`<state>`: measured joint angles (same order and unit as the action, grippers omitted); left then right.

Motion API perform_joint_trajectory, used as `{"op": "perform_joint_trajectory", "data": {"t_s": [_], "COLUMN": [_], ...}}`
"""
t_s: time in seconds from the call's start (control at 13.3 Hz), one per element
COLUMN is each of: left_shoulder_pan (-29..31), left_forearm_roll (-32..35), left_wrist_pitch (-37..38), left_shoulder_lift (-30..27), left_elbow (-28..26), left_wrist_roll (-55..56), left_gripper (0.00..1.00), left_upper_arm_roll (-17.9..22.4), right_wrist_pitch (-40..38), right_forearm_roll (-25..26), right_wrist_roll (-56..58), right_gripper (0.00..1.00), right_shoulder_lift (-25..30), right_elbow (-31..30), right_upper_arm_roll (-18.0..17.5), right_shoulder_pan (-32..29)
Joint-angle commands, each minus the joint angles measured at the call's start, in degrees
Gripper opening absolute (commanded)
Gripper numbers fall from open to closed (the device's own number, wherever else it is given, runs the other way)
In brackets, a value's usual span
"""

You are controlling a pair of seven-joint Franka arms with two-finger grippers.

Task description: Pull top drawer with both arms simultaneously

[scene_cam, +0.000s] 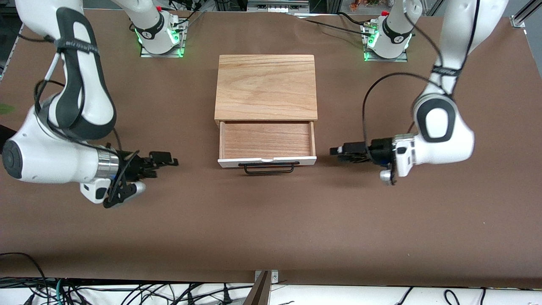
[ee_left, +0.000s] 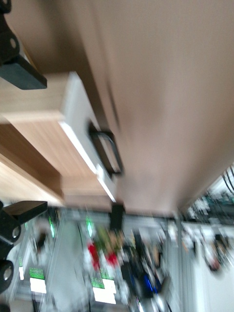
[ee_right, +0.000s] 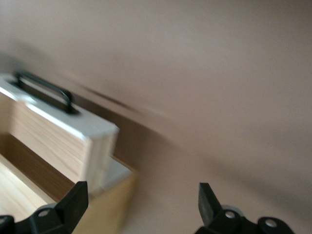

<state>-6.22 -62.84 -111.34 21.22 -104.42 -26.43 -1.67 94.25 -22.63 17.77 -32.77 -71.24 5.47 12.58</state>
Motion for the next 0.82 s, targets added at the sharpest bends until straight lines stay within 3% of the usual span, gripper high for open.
{"op": "perform_joint_trajectory", "data": {"t_s": [0.0, 0.22, 0.45, 0.6, 0.75], "left_shoulder_pan": [2.61, 3.58, 5.78, 5.78, 5.78], "left_forearm_roll": [18.73, 34.58, 48.39, 55.86, 62.9], "left_wrist_pitch": [0.85, 7.61, 14.02, 17.72, 19.93], "left_shoulder_lift": [-12.05, -19.35, -24.9, -25.7, -25.97], "left_elbow": [-4.3, -4.56, -4.13, -1.86, 0.7], "left_wrist_roll": [10.4, 19.56, 23.79, 23.28, 23.01], "left_gripper": [1.0, 1.0, 1.0, 1.0, 1.0], "left_upper_arm_roll": [-0.44, -1.14, -4.13, -4.04, -4.31], "right_wrist_pitch": [-6.34, -12.85, -17.26, -11.5, -7.08], "right_forearm_roll": [12.47, 22.35, 23.16, 23.07, 22.54], "right_wrist_roll": [-1.07, -2.38, -8.7, -9.95, -10.04], "right_gripper": [1.0, 1.0, 1.0, 1.0, 1.0], "right_shoulder_lift": [4.89, 10.69, 15.96, 24.02, 28.71], "right_elbow": [-1.36, -1.44, -5.11, -16.93, -23.48], "right_upper_arm_roll": [0.33, 0.41, 0.5, -0.11, -1.51], "right_shoulder_pan": [0.52, 0.52, 0.35, -1.23, -7.45]}}
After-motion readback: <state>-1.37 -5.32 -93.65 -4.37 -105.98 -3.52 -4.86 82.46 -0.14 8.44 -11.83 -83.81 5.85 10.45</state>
